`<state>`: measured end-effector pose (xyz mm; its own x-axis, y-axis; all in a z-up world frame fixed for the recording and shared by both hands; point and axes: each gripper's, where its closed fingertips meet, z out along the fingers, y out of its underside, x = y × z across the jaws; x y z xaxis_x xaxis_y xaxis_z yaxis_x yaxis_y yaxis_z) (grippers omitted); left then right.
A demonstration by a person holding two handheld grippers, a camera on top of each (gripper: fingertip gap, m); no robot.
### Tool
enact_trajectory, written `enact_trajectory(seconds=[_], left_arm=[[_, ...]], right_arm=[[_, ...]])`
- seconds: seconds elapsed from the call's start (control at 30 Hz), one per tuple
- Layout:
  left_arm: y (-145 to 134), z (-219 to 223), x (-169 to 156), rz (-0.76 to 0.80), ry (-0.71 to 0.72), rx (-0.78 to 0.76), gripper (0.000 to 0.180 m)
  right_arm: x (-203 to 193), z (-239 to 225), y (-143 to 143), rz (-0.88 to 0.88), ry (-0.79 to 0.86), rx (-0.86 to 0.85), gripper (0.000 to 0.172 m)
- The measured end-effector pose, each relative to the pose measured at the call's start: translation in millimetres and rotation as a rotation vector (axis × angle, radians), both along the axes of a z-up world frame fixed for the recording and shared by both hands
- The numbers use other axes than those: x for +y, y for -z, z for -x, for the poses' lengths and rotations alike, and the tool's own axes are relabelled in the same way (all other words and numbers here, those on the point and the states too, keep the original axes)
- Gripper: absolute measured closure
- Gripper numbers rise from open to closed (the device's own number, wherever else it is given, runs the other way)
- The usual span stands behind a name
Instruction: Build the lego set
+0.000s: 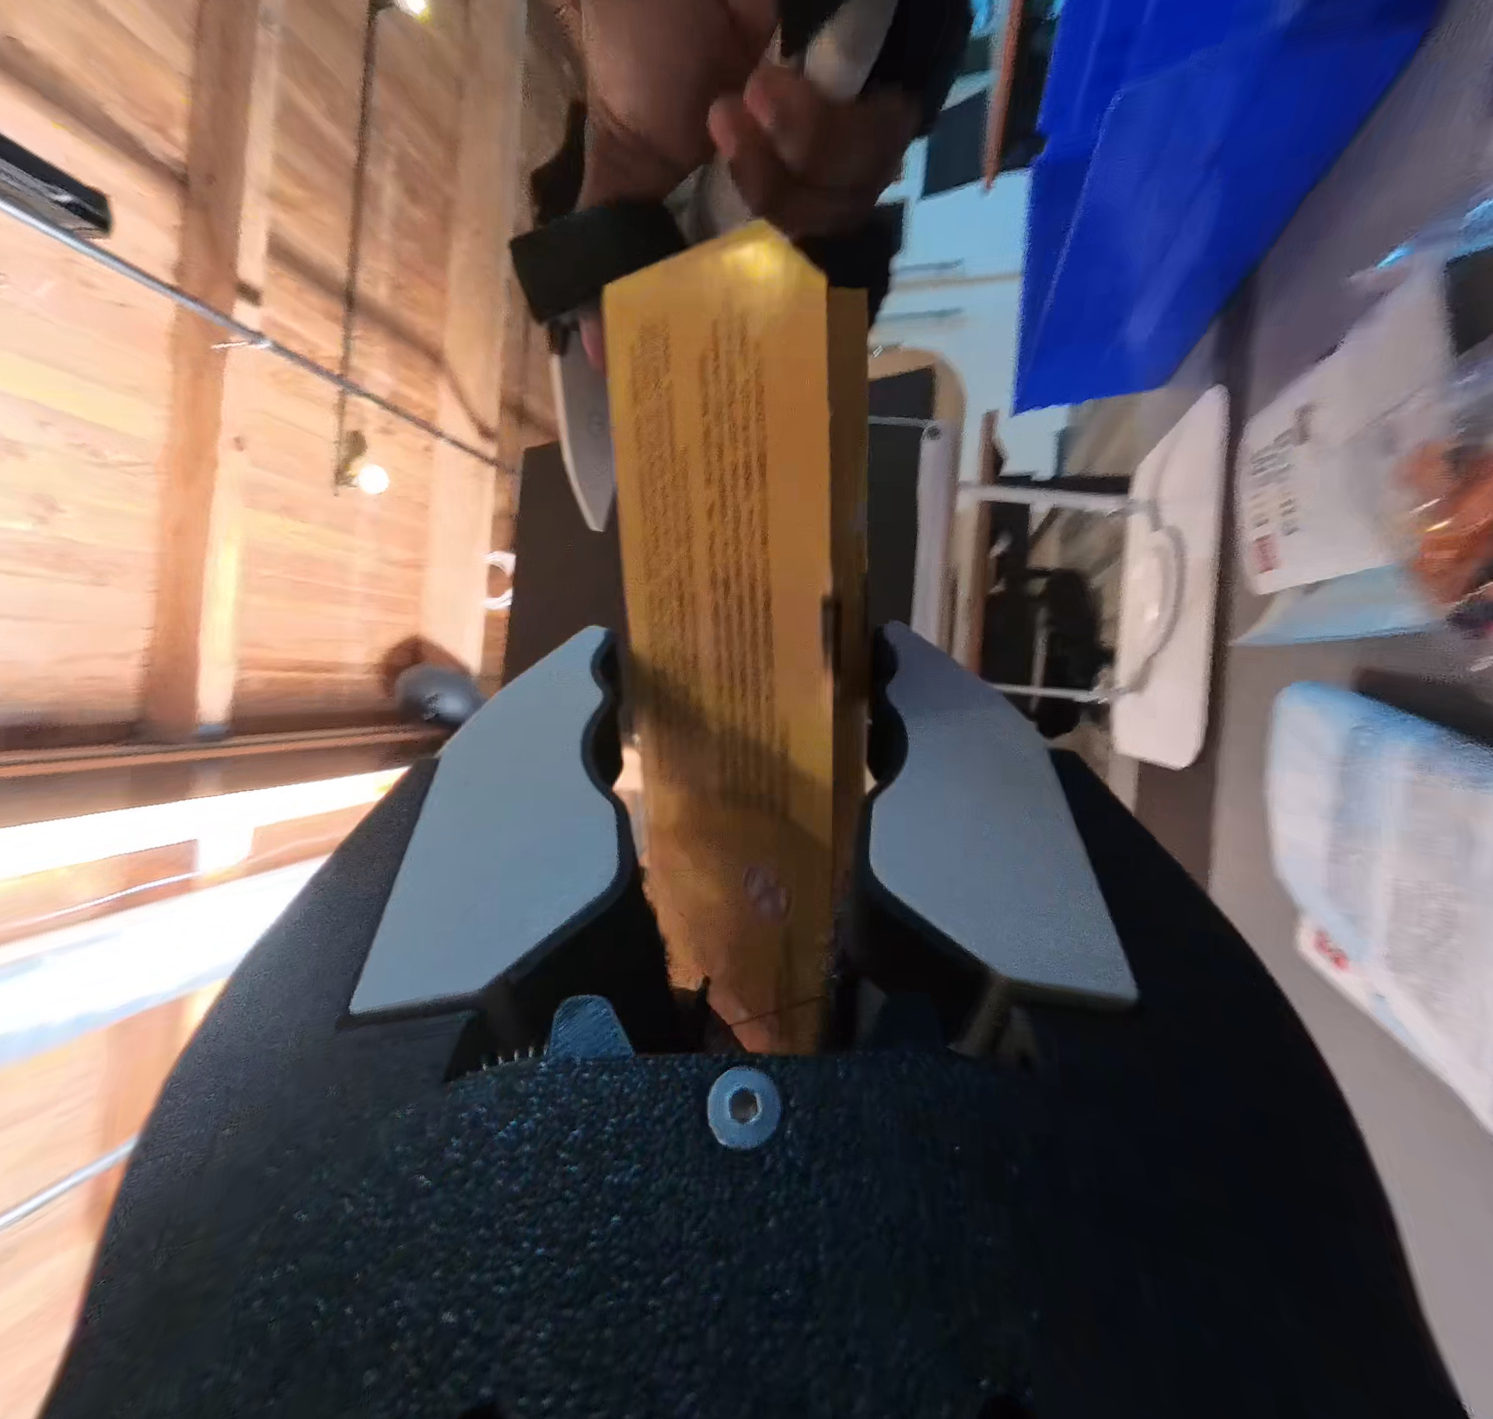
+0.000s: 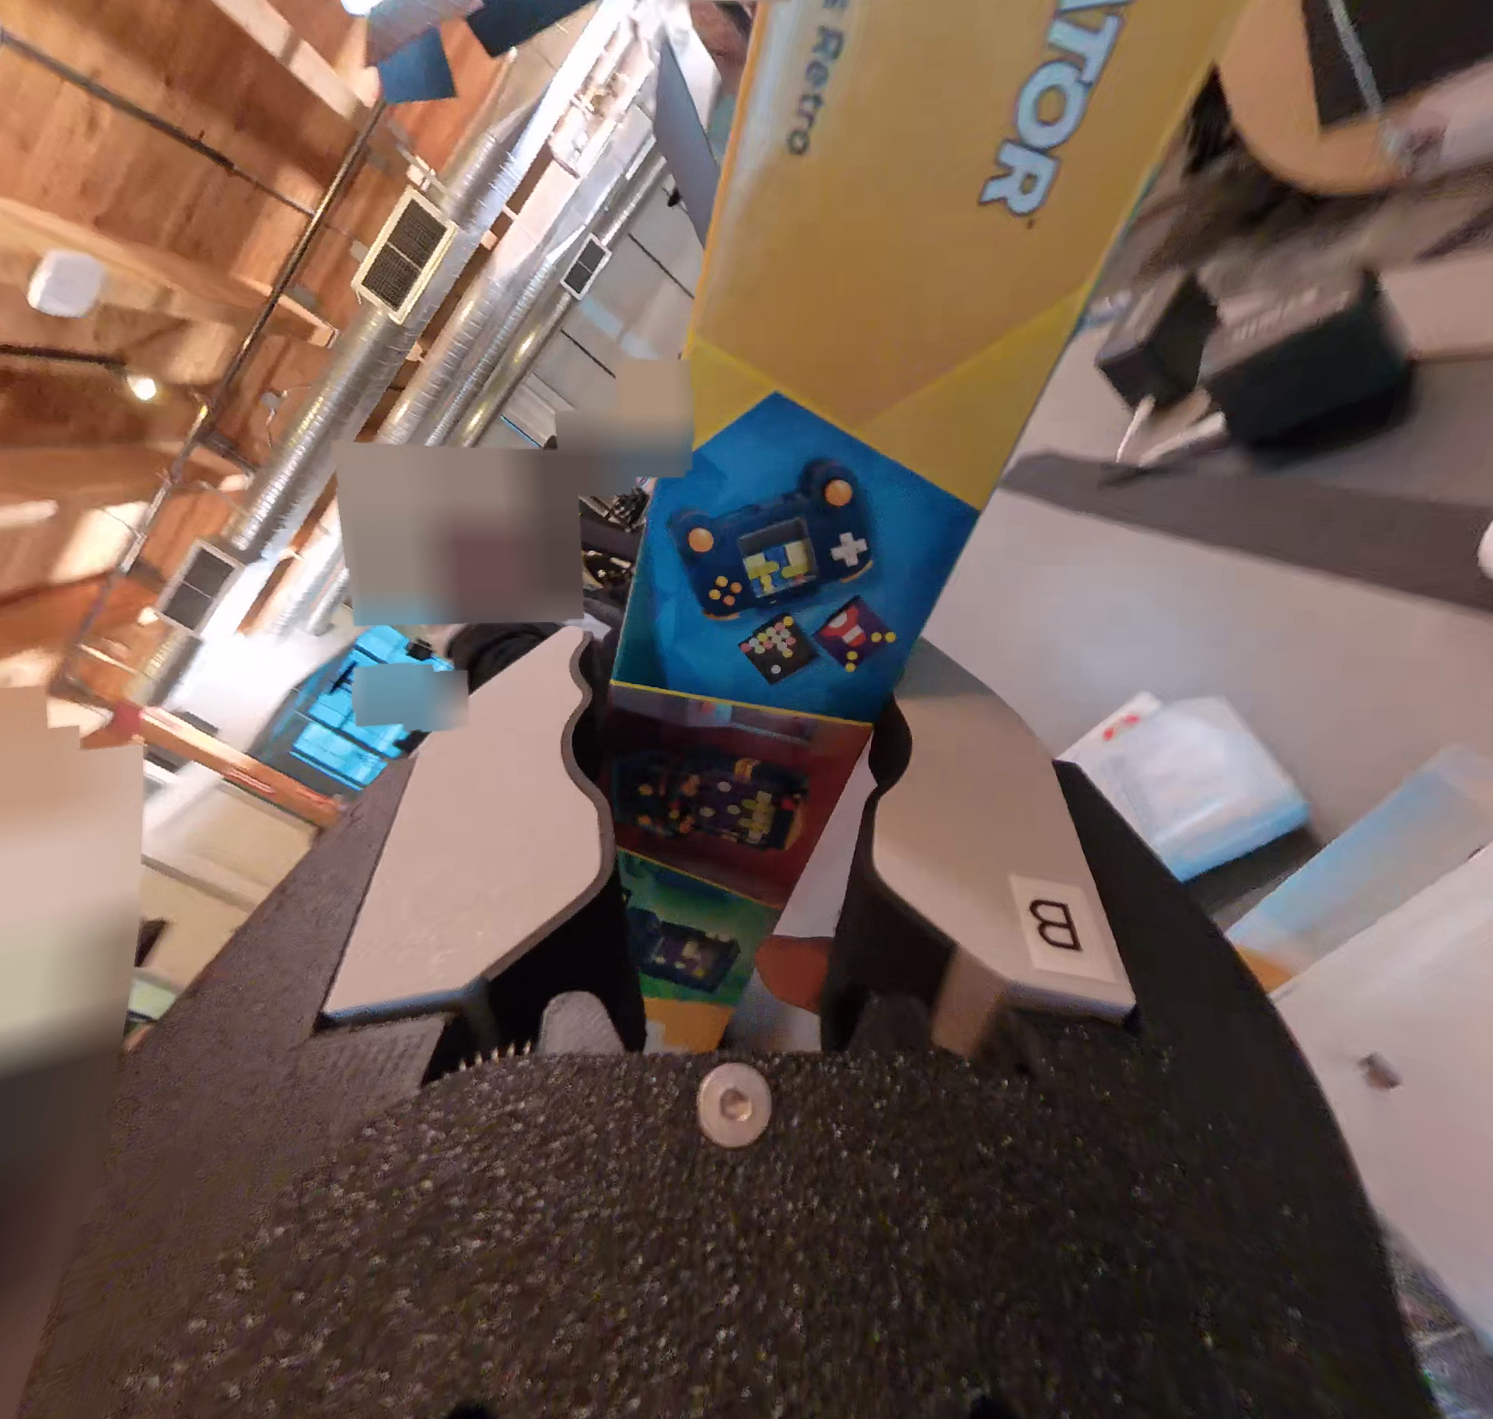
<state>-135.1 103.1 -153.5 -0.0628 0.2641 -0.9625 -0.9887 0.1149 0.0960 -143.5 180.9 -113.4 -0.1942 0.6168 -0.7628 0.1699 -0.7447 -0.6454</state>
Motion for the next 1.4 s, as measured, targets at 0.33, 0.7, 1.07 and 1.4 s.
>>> enact_trajectory(seconds=[0.33,0.7,1.07,1.4], left_arm=[[-51,61,-27,0.135,0.338,-0.742,0.113],[-15,114,99,0.855,0.513,-1.187,0.098],[67,152,169,0.924,0.416,-1.365,0.117],[75,154,187,0.853,0.402,-1.396,0.125]], right_arm=[[57,-24,-62,-0.962,-0.099,-0.271,0.112],[96,18,18,-1.421,-0.766,-0.862,0.112],[133,41,85,-1.208,-0.872,-0.932,0.113],[172,45,85,-1.374,-0.754,-0.986,0.110]])
